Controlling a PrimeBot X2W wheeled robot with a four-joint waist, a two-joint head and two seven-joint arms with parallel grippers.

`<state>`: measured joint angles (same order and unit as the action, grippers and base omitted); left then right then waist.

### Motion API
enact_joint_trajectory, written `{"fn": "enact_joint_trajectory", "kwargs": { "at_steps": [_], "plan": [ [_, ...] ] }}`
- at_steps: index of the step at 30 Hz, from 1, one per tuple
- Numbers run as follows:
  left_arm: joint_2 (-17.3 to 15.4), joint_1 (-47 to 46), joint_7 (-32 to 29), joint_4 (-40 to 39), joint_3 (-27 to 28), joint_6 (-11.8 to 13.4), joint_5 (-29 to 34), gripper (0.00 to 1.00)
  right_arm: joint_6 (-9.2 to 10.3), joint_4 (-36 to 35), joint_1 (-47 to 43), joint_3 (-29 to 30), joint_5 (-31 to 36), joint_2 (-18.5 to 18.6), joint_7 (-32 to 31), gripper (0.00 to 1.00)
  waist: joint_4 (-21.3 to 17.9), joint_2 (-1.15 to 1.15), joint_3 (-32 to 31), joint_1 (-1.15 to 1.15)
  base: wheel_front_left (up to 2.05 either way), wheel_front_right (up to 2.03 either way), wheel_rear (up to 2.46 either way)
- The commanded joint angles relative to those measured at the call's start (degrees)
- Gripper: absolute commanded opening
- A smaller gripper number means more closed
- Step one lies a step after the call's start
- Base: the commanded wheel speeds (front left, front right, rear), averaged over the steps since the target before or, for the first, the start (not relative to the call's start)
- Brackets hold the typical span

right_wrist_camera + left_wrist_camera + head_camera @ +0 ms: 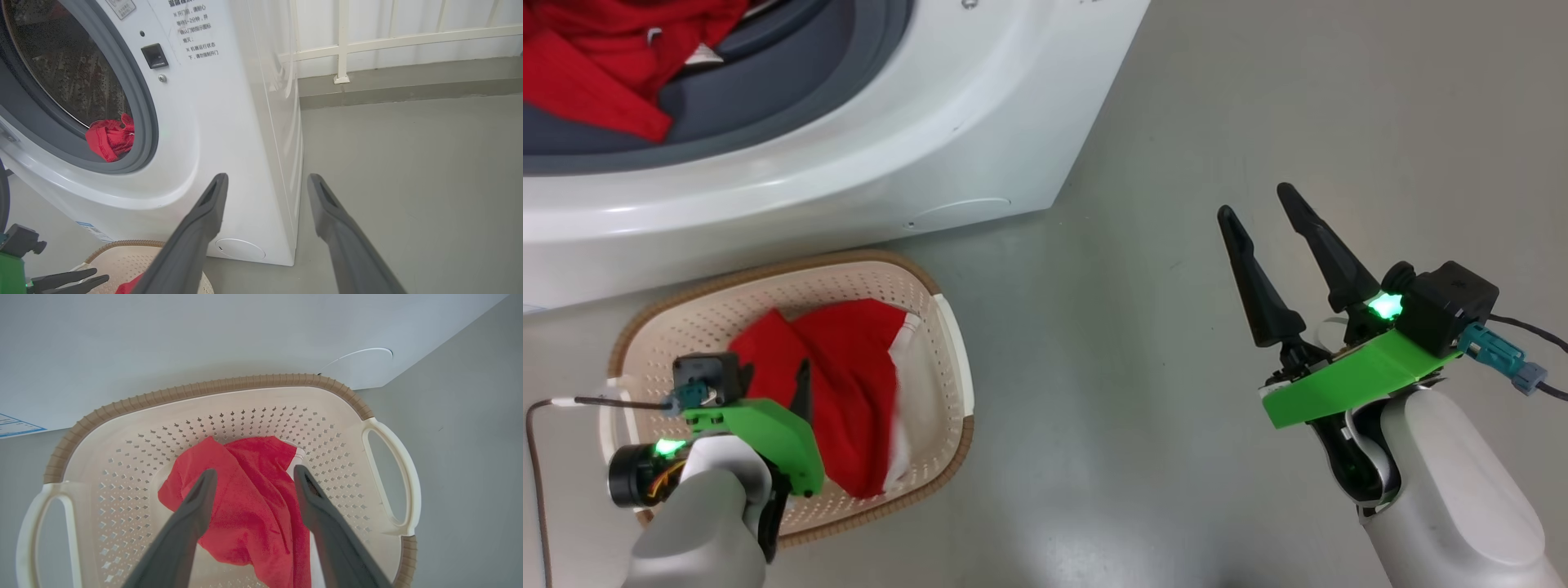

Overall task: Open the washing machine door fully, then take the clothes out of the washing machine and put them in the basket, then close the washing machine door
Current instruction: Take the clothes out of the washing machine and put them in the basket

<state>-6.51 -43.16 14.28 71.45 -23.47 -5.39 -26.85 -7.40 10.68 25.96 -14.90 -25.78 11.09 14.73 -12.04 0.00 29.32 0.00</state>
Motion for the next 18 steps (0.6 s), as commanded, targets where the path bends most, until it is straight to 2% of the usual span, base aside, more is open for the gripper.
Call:
{"fn": "enact_joint_trajectory", "kwargs": {
  "at_steps": [1,5,18],
  "plan": [
    [-1.38,-0.15,0.72,-0.76,1.64,-0.55,-0.22,1.0,-0.09,-1.02,-0.7,-0.73,0.35,-0.06,0.27,1.0,0.43,0.0,-0.73,0.0,0.0,0.0,0.0],
    [-1.53,0.94,0.72,-2.24,1.89,-0.75,-0.1,1.0,-0.09,-0.81,-1.08,-0.87,0.35,-0.07,0.27,1.0,0.96,0.0,-1.82,0.0,0.0,0.0,0.0],
    [-3.19,8.3,0.72,-17.1,5.41,-0.77,2.69,1.0,-0.09,0.24,-3.06,-1.64,-0.15,0.8,0.27,1.0,3.59,0.0,-8.26,0.0,0.0,0.0,0.0]
  ]
}}
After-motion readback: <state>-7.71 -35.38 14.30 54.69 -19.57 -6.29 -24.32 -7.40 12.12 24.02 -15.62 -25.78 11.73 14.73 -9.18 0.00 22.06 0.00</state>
